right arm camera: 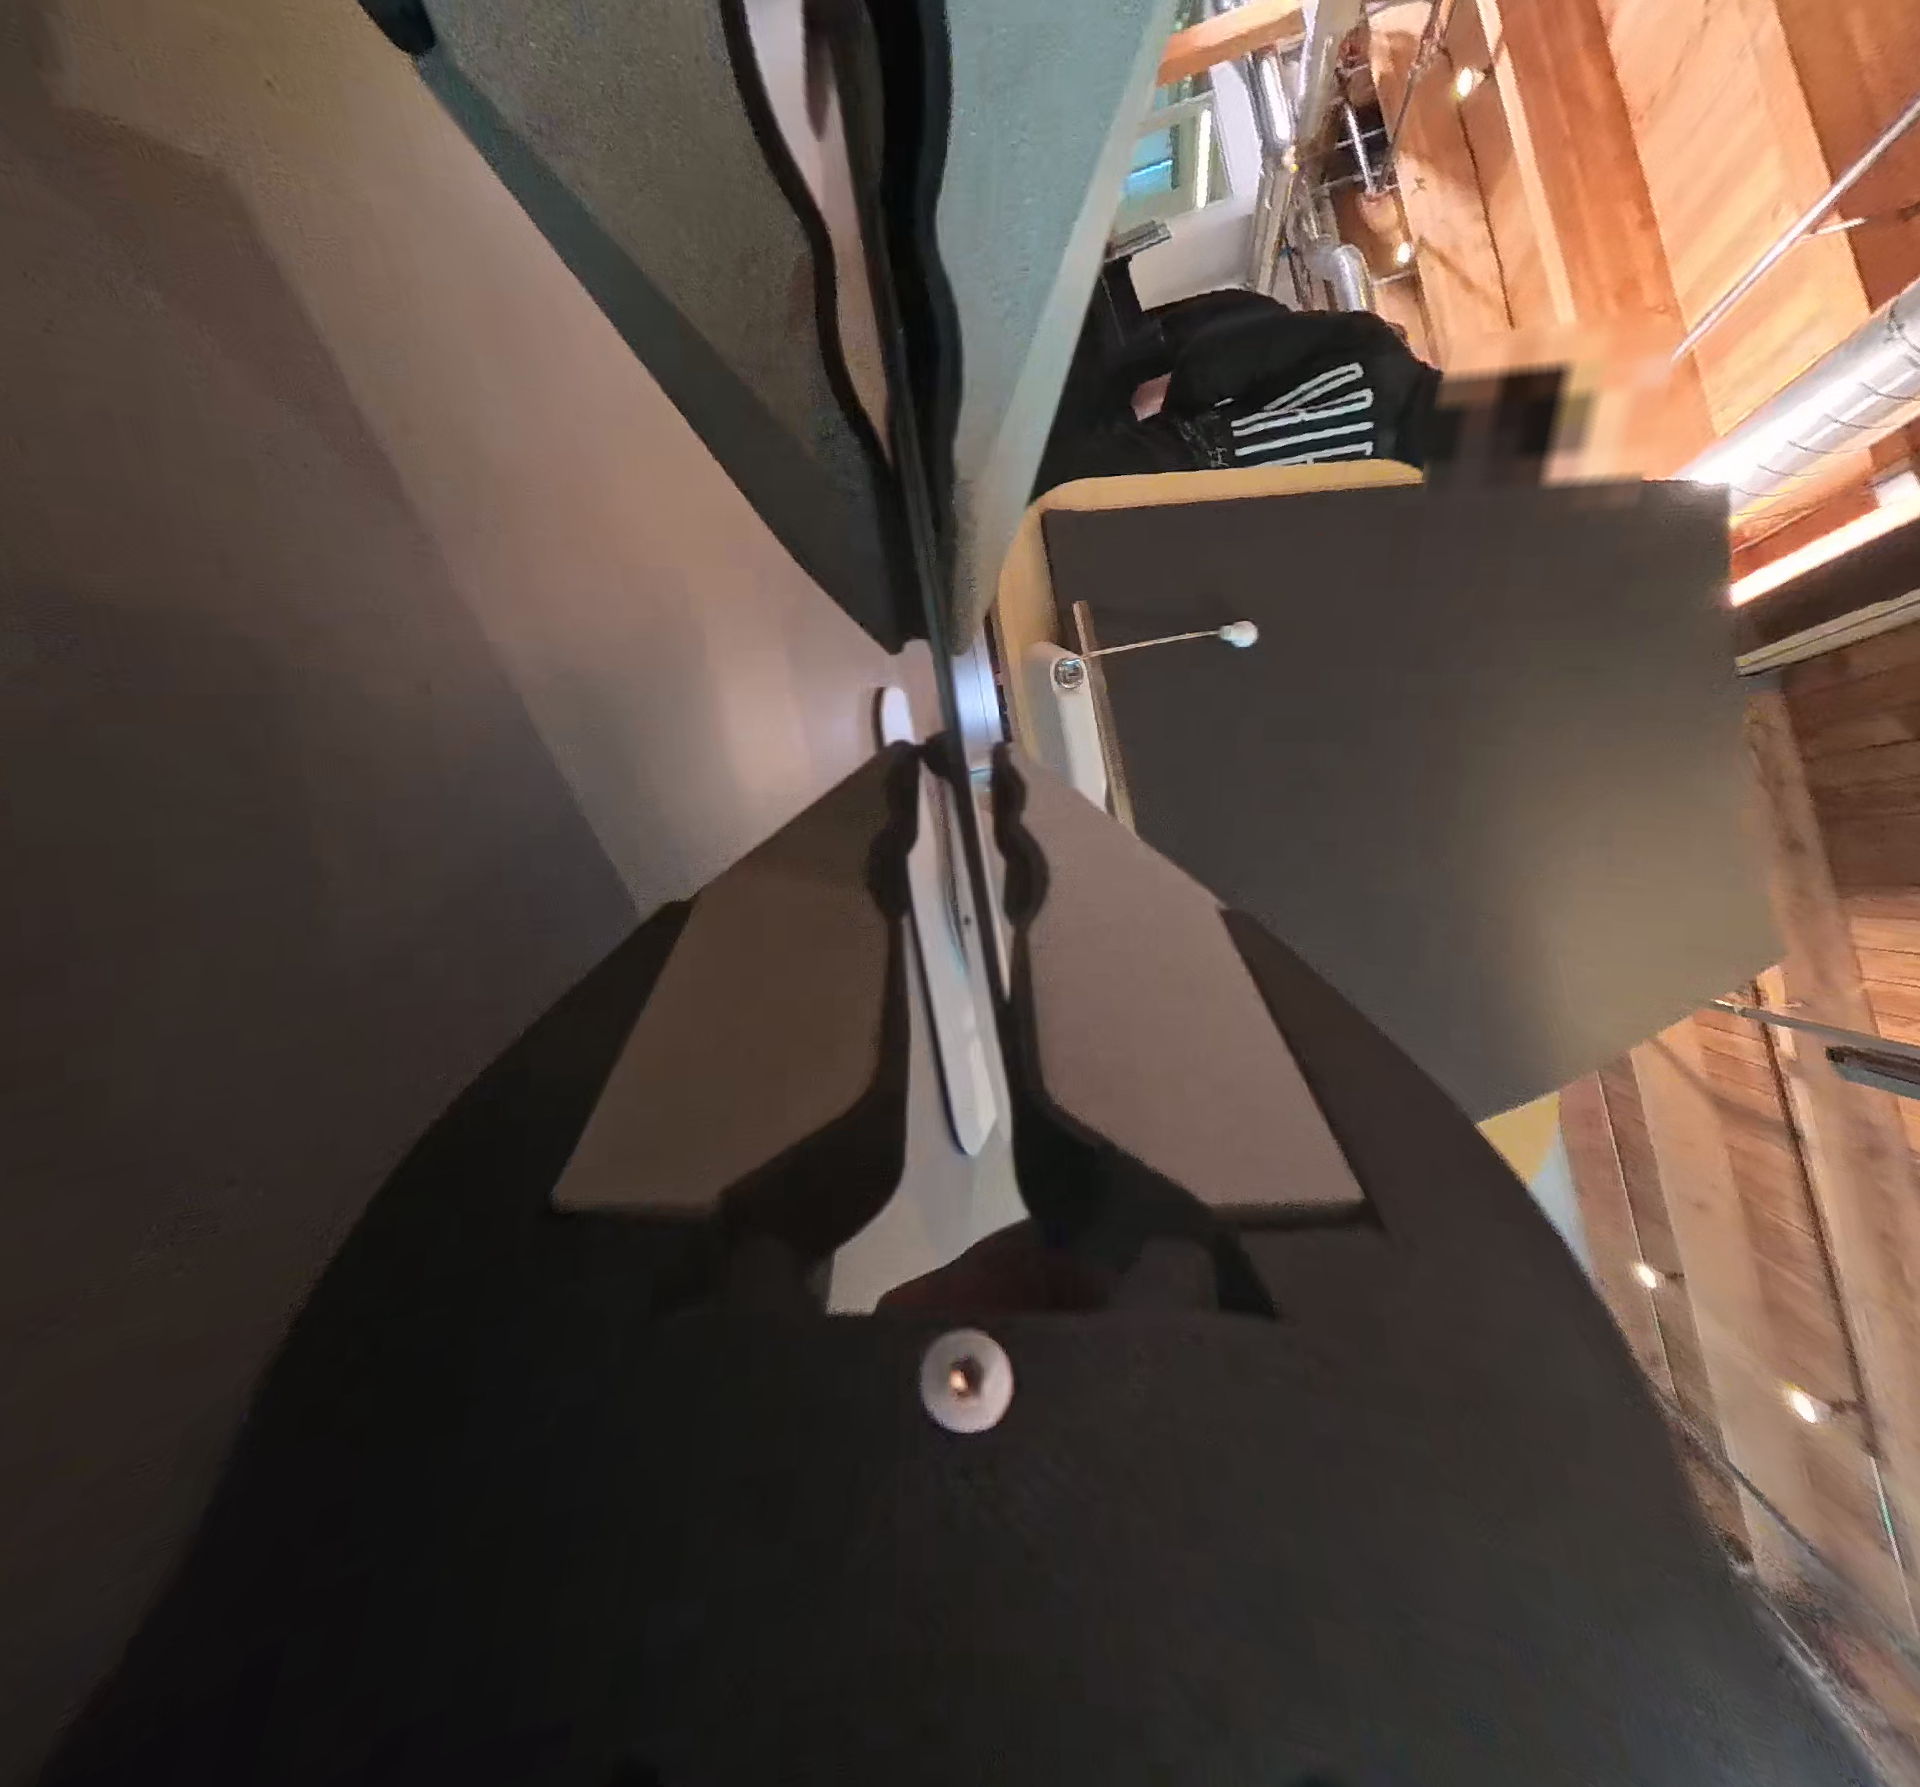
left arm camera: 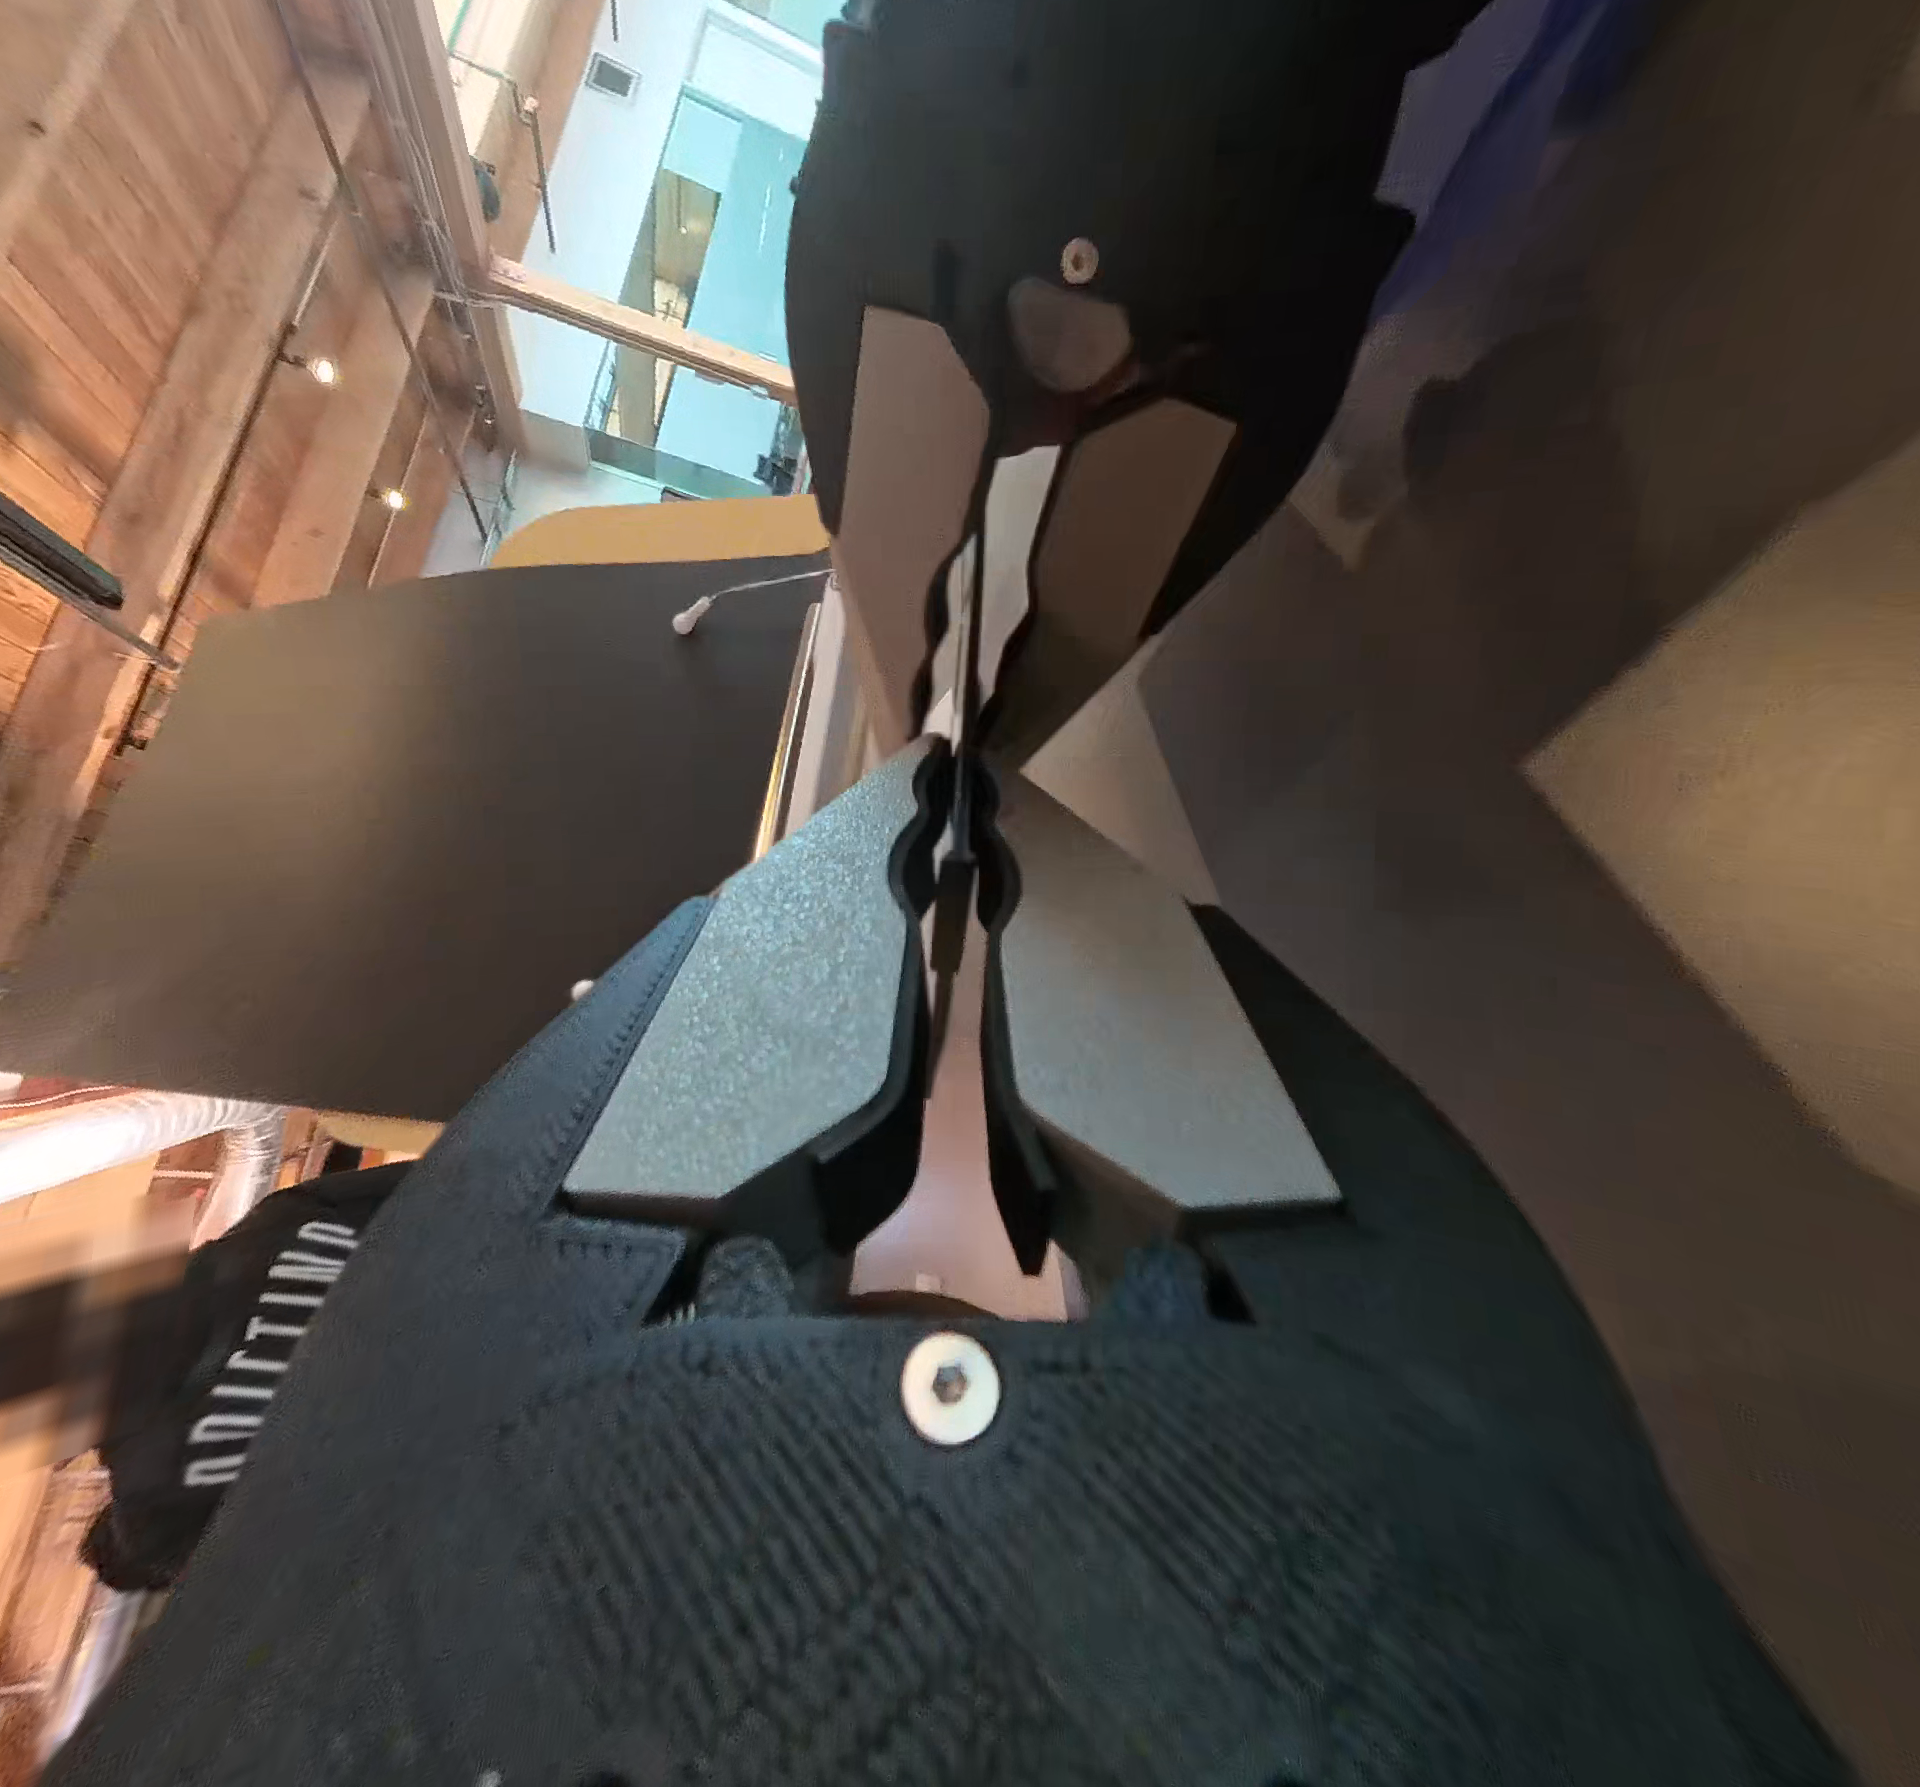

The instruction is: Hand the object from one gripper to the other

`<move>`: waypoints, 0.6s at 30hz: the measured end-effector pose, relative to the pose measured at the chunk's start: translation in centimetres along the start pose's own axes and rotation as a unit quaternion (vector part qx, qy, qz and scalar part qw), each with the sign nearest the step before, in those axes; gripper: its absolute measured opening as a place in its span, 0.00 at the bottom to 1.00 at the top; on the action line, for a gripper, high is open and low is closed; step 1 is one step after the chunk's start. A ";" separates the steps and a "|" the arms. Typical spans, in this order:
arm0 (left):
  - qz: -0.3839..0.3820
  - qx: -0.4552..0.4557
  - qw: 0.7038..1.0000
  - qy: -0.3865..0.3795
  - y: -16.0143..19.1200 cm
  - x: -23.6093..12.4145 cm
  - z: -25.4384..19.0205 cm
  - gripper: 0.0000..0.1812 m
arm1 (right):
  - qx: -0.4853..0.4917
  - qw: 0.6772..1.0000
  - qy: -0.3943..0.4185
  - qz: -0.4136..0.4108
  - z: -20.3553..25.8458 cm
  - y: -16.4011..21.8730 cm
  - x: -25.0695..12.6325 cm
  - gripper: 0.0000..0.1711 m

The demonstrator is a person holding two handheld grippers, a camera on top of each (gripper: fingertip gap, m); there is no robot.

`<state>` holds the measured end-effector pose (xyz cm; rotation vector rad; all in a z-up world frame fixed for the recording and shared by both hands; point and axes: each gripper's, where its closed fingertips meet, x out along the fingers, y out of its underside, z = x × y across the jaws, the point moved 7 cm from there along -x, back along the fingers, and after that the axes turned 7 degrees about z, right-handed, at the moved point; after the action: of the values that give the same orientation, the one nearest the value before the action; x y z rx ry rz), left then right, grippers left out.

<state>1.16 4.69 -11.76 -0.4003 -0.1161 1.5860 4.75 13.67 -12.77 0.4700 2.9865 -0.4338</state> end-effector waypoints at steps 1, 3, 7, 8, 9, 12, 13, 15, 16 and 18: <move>-0.001 0.005 1.000 -0.004 0.0 0.0 0.0 0.01 | -0.003 1.000 -0.011 0.002 0.0 0.1 0.0 0.00; 0.000 -0.009 1.000 -0.022 0.4 0.1 0.3 0.03 | 0.008 1.000 -0.017 0.018 -0.4 0.1 0.0 0.00; -0.018 -0.143 0.990 -0.001 1.1 0.1 1.5 0.06 | 0.024 0.999 0.008 0.040 -1.3 0.2 0.3 0.00; -0.020 -0.178 0.984 0.001 1.5 0.2 1.9 0.08 | 0.031 0.998 0.012 0.052 -1.5 0.6 0.4 0.00; -0.021 -0.209 0.978 -0.004 2.1 0.1 2.5 0.11 | 0.045 0.997 0.018 0.067 -1.8 1.1 0.5 0.00; -0.021 -0.287 0.958 -0.005 4.3 -0.1 3.7 0.14 | 0.122 0.986 0.044 0.109 -3.3 3.3 0.7 0.00; -0.012 -0.303 0.953 -0.006 5.1 -0.2 4.0 0.13 | 0.166 0.979 0.047 0.111 -3.9 4.0 0.5 0.00; 0.019 -0.321 0.947 -0.025 6.8 -0.3 4.7 0.11 | 0.258 0.960 0.030 0.103 -4.8 4.7 -0.2 0.00; 0.035 -0.324 0.945 -0.034 7.5 -0.4 4.9 0.10 | 0.288 0.952 0.017 0.099 -5.4 4.5 -1.0 0.00; 0.048 -0.331 0.941 -0.043 8.3 -0.6 5.1 0.09 | 0.325 0.943 0.014 0.071 -7.3 3.1 -3.6 0.00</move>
<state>-8.32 4.49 -9.52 -0.8676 -0.7196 1.6335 8.83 17.60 -6.14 0.7308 2.7389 -1.4119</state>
